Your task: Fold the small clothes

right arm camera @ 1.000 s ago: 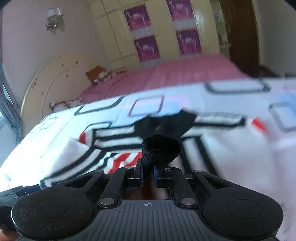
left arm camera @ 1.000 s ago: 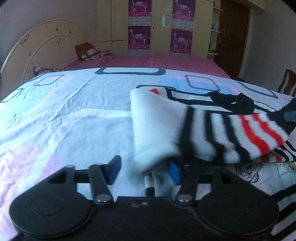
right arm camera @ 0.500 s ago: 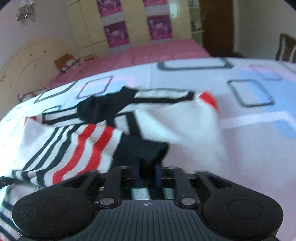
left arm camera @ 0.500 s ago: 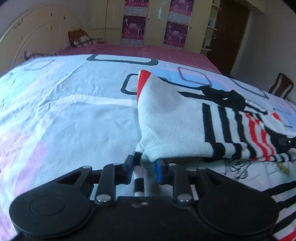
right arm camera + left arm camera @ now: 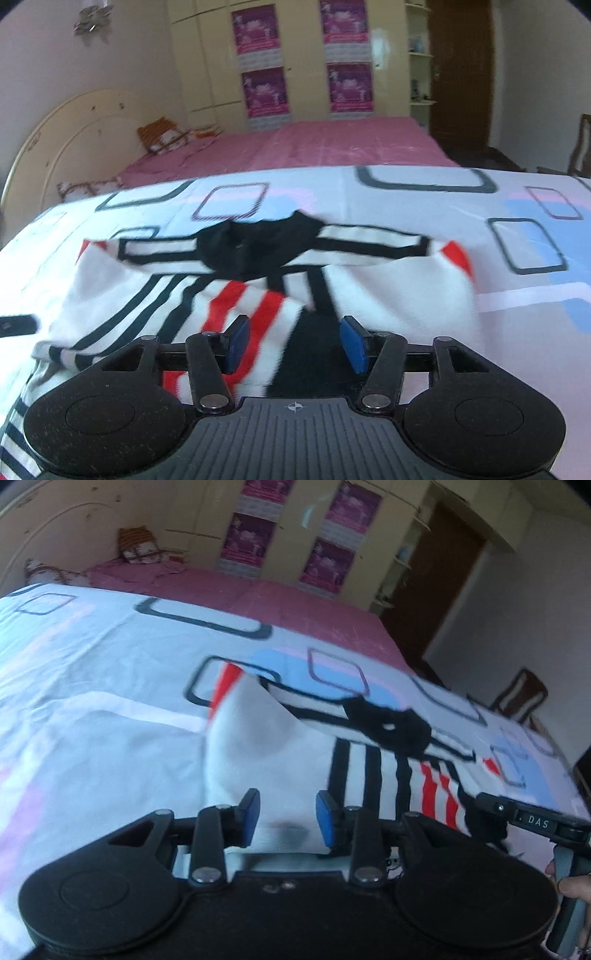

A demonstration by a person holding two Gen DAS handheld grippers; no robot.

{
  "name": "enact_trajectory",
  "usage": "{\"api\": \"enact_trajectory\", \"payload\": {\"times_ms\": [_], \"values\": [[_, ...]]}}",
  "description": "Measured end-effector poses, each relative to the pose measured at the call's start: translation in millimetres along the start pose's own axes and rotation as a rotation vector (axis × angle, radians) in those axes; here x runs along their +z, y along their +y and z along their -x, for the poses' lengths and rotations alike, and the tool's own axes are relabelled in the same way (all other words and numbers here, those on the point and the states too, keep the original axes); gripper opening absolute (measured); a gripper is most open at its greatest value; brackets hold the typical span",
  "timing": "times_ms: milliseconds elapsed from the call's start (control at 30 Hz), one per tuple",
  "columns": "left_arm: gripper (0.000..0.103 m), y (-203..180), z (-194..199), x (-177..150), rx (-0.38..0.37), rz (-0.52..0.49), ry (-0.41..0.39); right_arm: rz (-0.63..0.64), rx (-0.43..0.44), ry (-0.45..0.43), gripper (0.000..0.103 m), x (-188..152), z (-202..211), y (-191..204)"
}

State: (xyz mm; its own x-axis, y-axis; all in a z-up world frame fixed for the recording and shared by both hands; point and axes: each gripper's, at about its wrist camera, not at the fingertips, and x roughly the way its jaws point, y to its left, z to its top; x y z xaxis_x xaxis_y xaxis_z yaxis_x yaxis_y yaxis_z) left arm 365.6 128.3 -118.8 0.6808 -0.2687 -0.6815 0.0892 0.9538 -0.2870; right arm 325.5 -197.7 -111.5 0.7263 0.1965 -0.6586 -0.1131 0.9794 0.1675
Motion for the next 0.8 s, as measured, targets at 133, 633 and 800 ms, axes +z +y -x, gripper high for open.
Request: {"api": "enact_trajectory", "payload": {"times_ms": [133, 633, 800], "values": [[0.032, 0, -25, -17, 0.031, -0.036, 0.067, 0.051, -0.03, 0.051, 0.055, -14, -11, 0], [0.032, -21, -34, 15, 0.038, -0.076, 0.084, 0.052, -0.027, -0.035, 0.055, 17, -10, -2], [0.032, -25, -53, 28, 0.047, -0.085, 0.083, 0.075, -0.003, -0.023, 0.055, 18, -26, 11]]}}
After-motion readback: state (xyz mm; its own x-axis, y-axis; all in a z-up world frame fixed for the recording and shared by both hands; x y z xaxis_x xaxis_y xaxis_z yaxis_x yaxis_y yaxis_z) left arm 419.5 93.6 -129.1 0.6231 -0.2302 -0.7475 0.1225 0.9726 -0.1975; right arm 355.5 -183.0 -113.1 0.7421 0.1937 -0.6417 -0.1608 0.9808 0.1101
